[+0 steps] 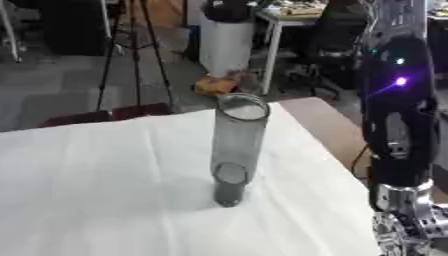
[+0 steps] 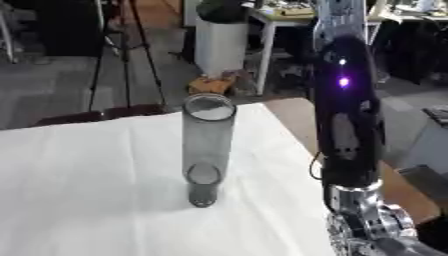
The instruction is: Arrange flowers into the vase.
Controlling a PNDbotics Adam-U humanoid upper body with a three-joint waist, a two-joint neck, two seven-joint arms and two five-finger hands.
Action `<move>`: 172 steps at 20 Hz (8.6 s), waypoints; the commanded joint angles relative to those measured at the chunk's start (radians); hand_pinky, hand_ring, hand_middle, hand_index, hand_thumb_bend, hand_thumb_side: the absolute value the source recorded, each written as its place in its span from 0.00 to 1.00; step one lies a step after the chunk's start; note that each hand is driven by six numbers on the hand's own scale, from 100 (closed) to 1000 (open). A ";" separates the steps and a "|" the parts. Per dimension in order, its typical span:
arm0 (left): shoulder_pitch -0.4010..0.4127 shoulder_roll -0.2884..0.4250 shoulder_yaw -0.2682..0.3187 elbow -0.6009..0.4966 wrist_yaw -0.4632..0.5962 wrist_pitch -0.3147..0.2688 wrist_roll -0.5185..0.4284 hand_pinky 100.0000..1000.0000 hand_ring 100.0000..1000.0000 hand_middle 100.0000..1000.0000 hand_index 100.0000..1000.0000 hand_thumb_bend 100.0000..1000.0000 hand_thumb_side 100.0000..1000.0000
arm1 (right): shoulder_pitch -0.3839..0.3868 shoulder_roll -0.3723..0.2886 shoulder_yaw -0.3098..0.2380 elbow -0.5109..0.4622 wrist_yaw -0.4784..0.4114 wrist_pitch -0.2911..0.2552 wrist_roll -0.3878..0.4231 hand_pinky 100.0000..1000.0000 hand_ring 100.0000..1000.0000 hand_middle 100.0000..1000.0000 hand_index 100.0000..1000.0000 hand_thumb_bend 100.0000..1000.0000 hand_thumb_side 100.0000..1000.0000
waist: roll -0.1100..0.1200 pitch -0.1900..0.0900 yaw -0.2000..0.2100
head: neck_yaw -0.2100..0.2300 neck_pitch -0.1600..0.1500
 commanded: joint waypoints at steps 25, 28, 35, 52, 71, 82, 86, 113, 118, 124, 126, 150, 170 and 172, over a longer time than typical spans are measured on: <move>-0.006 0.011 0.002 -0.015 0.002 0.001 0.001 0.52 0.44 0.49 0.93 0.65 0.82 | 0.087 -0.065 -0.011 0.184 0.200 0.111 0.383 0.00 0.00 0.00 0.00 0.00 0.00 | 0.006 -0.008 -0.010 | 0.006 -0.015; -0.006 0.010 0.001 -0.015 0.003 0.002 0.001 0.52 0.44 0.49 0.93 0.65 0.82 | 0.087 -0.053 -0.009 0.188 0.217 0.118 0.400 0.00 0.00 0.00 0.00 0.00 0.00 | 0.008 -0.006 -0.009 | 0.004 -0.016; -0.006 0.009 0.000 -0.015 0.004 0.003 0.000 0.52 0.44 0.49 0.93 0.65 0.82 | 0.083 -0.035 0.001 0.199 0.257 0.121 0.434 0.00 0.00 0.00 0.00 0.00 0.00 | 0.010 -0.004 -0.008 | -0.001 -0.017; -0.007 0.006 -0.003 -0.017 0.008 0.004 -0.005 0.52 0.44 0.49 0.94 0.64 0.82 | 0.082 -0.014 0.028 0.284 0.428 0.058 0.579 0.00 0.00 0.00 0.00 0.00 0.00 | 0.017 0.000 0.000 | -0.006 -0.024; -0.007 0.004 -0.006 -0.018 0.011 0.006 -0.008 0.52 0.44 0.50 0.94 0.63 0.82 | 0.081 -0.003 0.054 0.328 0.516 -0.024 0.658 0.00 0.00 0.00 0.00 0.00 0.00 | 0.022 0.004 0.007 | -0.017 -0.031; -0.008 0.002 -0.008 -0.018 0.012 0.006 -0.011 0.52 0.44 0.50 0.94 0.63 0.82 | 0.078 0.002 0.085 0.380 0.572 -0.064 0.731 0.00 0.00 0.00 0.00 0.00 0.00 | 0.023 0.006 0.010 | -0.021 -0.033; -0.008 0.002 -0.008 -0.018 0.013 0.006 -0.011 0.52 0.44 0.50 0.94 0.63 0.82 | 0.075 0.005 0.088 0.406 0.597 -0.091 0.765 0.00 0.00 0.00 0.00 0.00 0.00 | 0.023 0.007 0.010 | -0.020 -0.033; -0.010 -0.003 -0.010 -0.013 0.013 0.001 -0.013 0.52 0.44 0.50 0.94 0.63 0.82 | 0.073 0.011 0.107 0.484 0.705 -0.216 0.874 0.00 0.00 0.00 0.01 0.00 0.00 | 0.015 0.013 0.007 | -0.026 -0.039; -0.009 -0.002 -0.010 -0.012 0.013 0.002 -0.013 0.52 0.45 0.50 0.94 0.63 0.82 | 0.066 0.015 0.109 0.489 0.706 -0.216 0.888 0.00 0.00 0.00 0.02 0.00 0.00 | 0.015 0.012 0.008 | -0.027 -0.039; -0.008 -0.002 -0.012 -0.012 0.014 0.002 -0.015 0.52 0.45 0.50 0.94 0.63 0.82 | 0.040 0.039 0.121 0.494 0.709 -0.211 0.905 0.00 0.00 0.00 0.02 0.00 0.01 | 0.016 0.008 0.014 | -0.031 -0.039; -0.008 -0.003 -0.012 -0.012 0.014 0.003 -0.015 0.52 0.45 0.50 0.94 0.63 0.82 | 0.035 0.044 0.126 0.500 0.717 -0.211 0.913 0.00 0.00 0.00 0.02 0.00 0.01 | 0.017 0.007 0.016 | -0.032 -0.038; -0.009 -0.004 -0.013 -0.010 0.014 0.001 -0.018 0.52 0.45 0.50 0.94 0.63 0.82 | 0.015 0.048 0.169 0.532 0.777 -0.312 0.956 0.00 0.13 0.00 0.18 0.02 0.13 | 0.011 0.005 0.020 | -0.036 -0.035; -0.011 -0.003 -0.012 -0.009 0.013 -0.001 -0.018 0.52 0.45 0.51 0.94 0.63 0.83 | 0.024 0.028 0.190 0.515 0.761 -0.346 0.956 0.13 0.31 0.10 0.26 0.05 0.16 | 0.005 0.008 0.016 | -0.040 -0.034; -0.010 -0.003 -0.013 -0.009 0.014 -0.001 -0.018 0.52 0.45 0.51 0.94 0.63 0.83 | 0.023 0.027 0.192 0.515 0.763 -0.349 0.956 0.13 0.31 0.11 0.27 0.05 0.16 | 0.005 0.008 0.017 | -0.040 -0.033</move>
